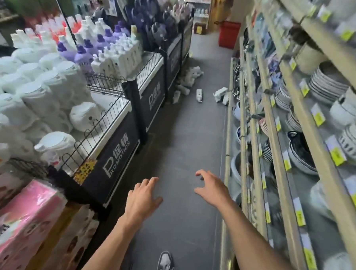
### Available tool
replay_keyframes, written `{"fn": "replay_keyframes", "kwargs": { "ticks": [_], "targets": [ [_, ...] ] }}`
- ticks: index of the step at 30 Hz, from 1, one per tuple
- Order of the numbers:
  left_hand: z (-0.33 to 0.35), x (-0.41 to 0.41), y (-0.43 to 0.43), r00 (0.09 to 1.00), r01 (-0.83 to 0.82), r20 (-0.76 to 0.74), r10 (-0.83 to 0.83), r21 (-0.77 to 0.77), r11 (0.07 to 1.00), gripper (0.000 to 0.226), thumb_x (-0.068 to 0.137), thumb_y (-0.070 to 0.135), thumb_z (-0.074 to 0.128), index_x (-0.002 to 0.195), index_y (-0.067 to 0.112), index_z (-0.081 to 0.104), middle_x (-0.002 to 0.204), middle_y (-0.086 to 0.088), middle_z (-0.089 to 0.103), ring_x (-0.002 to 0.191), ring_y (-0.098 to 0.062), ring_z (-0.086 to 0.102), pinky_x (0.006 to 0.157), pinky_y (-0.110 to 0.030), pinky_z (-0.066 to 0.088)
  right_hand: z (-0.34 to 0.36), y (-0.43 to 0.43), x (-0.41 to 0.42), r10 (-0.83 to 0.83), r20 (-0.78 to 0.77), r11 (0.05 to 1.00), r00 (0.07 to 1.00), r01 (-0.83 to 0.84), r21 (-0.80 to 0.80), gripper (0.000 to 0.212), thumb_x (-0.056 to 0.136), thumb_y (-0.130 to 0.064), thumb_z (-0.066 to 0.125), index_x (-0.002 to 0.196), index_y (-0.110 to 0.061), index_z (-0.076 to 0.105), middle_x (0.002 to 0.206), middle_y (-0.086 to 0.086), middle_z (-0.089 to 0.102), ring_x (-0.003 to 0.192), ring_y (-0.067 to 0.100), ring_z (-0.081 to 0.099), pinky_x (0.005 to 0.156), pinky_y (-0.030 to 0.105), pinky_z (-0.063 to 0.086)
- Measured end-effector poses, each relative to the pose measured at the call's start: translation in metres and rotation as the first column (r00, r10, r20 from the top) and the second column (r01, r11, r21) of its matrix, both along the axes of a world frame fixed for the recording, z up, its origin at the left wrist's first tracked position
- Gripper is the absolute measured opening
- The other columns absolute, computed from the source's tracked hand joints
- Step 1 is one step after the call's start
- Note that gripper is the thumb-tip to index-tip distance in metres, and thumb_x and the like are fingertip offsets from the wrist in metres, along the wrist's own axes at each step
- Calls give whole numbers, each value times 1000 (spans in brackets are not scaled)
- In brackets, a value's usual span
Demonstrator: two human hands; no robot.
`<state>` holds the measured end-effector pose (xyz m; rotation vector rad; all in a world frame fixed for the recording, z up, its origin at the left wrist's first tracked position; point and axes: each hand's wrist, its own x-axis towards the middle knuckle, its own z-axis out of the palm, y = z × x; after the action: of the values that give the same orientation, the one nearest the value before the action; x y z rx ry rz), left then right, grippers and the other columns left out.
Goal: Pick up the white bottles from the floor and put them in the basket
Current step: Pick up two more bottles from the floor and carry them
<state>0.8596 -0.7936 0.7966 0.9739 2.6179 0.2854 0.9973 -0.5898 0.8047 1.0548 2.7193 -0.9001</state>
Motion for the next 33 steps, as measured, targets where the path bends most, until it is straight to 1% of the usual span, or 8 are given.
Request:
{"fn": "replay_keyframes", "kwargs": {
  "ticks": [4, 7, 12, 15, 18, 25, 29, 33],
  "targets": [
    [0, -36, 28, 999, -17, 39, 14, 67, 998, 71, 87, 52, 66, 148, 36, 34, 135, 4, 53, 123, -22, 51, 92, -41, 51, 3, 23, -8, -191, -102, 982, 976, 189, -29, 47, 86, -31, 72, 130, -32, 55, 127, -8, 59, 115, 17, 56, 87, 32, 48],
    [3, -63, 54, 998, 31, 53, -36, 99, 995, 68, 86, 51, 67, 146, 36, 37, 134, 3, 54, 123, -23, 52, 92, -42, 51, 6, 38, -19, -250, -135, 968, 959, 248, -28, 47, 86, -28, 74, 129, -32, 56, 125, -8, 58, 116, 14, 56, 87, 33, 50],
    [9, -101, 100, 992, 127, 6, -128, 95, 987, 68, 86, 45, 67, 146, 34, 38, 136, 2, 54, 123, -24, 52, 94, -43, 50, 11, 74, -39, -314, -148, 949, 938, 316, -6, 49, 86, -27, 75, 131, -32, 56, 126, -8, 58, 115, 15, 57, 83, 32, 49],
    [6, -118, 125, 991, 97, 80, -109, 137, 986, 66, 86, 41, 68, 145, 33, 39, 137, 1, 53, 124, -24, 52, 95, -45, 50, 7, 96, -51, -352, -149, 936, 924, 351, -34, 49, 86, -26, 75, 131, -32, 55, 127, -9, 58, 113, 15, 59, 80, 30, 47],
    [-1, -134, 152, 988, 67, 131, -88, 155, 986, 66, 85, 40, 69, 144, 33, 40, 136, 1, 54, 123, -24, 53, 95, -45, 50, -1, 123, -66, -368, -127, 930, 921, 363, -58, 49, 87, -26, 75, 131, -32, 55, 127, -7, 58, 112, 16, 58, 82, 31, 48],
    [2, -180, 224, 992, 68, 100, -80, 121, 990, 66, 86, 45, 68, 144, 35, 39, 134, 3, 54, 122, -23, 53, 94, -44, 51, -16, 191, -110, -315, -119, 949, 941, 309, -71, 49, 87, -26, 73, 131, -33, 54, 121, -11, 55, 113, 14, 56, 84, 32, 48],
    [11, -209, 266, 993, -49, 110, 30, 174, 984, 65, 83, 42, 69, 142, 36, 42, 129, 2, 57, 119, -24, 55, 94, -45, 50, -24, 233, -130, -294, -114, 952, 949, 281, -123, 50, 86, -26, 75, 131, -33, 55, 120, -9, 56, 110, 17, 57, 89, 33, 50],
    [15, -230, 307, 995, -56, 88, 40, 182, 982, 64, 85, 43, 70, 143, 36, 42, 130, 3, 56, 120, -23, 54, 95, -44, 50, -16, 283, -162, -283, -152, 956, 947, 266, -123, 46, 87, -25, 75, 128, -35, 57, 119, -9, 57, 109, 15, 57, 89, 35, 52]
  ]
}}
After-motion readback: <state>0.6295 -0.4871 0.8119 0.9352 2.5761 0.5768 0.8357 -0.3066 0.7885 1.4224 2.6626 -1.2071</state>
